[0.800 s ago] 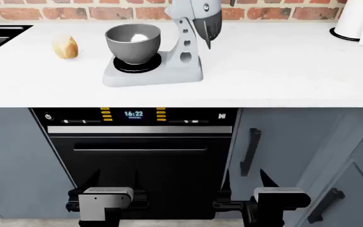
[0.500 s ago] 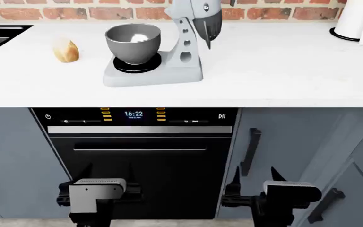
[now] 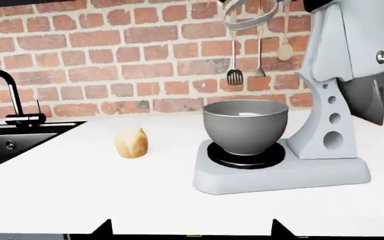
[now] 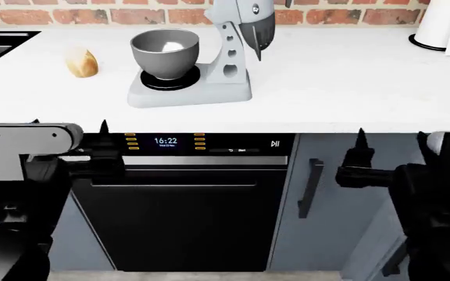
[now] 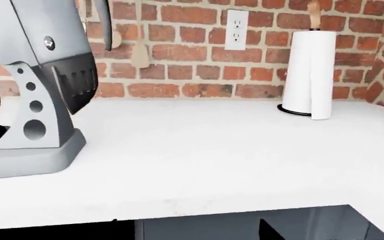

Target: Place the bread in the stand mixer bowl.

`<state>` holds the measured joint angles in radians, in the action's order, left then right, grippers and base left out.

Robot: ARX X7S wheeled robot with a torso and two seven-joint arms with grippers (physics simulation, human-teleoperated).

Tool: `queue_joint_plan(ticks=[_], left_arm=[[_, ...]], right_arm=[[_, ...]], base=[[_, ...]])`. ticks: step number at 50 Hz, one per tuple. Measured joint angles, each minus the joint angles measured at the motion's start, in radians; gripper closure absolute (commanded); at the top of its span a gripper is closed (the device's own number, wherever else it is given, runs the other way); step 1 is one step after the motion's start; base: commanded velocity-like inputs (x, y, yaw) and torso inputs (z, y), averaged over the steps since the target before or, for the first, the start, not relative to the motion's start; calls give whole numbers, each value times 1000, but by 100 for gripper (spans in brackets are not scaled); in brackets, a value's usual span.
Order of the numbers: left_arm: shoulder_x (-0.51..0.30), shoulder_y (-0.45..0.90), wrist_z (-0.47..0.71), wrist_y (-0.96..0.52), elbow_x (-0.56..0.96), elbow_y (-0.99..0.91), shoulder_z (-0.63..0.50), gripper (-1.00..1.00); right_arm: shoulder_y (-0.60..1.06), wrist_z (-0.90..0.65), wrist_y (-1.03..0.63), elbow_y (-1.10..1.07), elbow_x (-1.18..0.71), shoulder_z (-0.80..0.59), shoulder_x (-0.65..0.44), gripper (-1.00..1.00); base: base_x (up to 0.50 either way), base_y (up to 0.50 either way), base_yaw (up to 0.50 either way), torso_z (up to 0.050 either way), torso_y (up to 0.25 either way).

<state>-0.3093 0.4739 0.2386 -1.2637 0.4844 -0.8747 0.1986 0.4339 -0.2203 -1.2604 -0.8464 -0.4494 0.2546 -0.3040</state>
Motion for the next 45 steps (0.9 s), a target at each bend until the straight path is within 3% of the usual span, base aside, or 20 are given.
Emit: queue_joint_plan(ticks=[8, 16, 21, 27, 40, 45], left_arm=[[-183, 259, 514, -111, 683, 58, 42, -100], [-303, 442, 774, -145, 1025, 137, 23, -100], [-355, 480, 856, -148, 1141, 151, 38, -100], [-399, 501, 918, -139, 1234, 156, 51, -100], [-460, 508, 977, -116, 1323, 153, 75, -100], [-468, 524, 988, -100, 1338, 154, 75, -100]], right_arm=[[218, -483, -131, 39, -667, 56, -166, -100], [399, -804, -130, 114, -1099, 6, -300, -100], [461, -910, -125, 136, -1238, -18, -346, -100], [507, -982, -115, 152, -1343, -35, -383, -100], [563, -1057, -82, 164, -1453, -63, -431, -100], [601, -1064, -57, 144, -1470, -36, -448, -100]], base=[[0, 0, 0, 0, 0], [0, 0, 0, 0, 0], [0, 0, 0, 0, 0], [11, 500, 0, 0, 0], [2, 500, 0, 0, 0], [0, 0, 0, 0, 0]])
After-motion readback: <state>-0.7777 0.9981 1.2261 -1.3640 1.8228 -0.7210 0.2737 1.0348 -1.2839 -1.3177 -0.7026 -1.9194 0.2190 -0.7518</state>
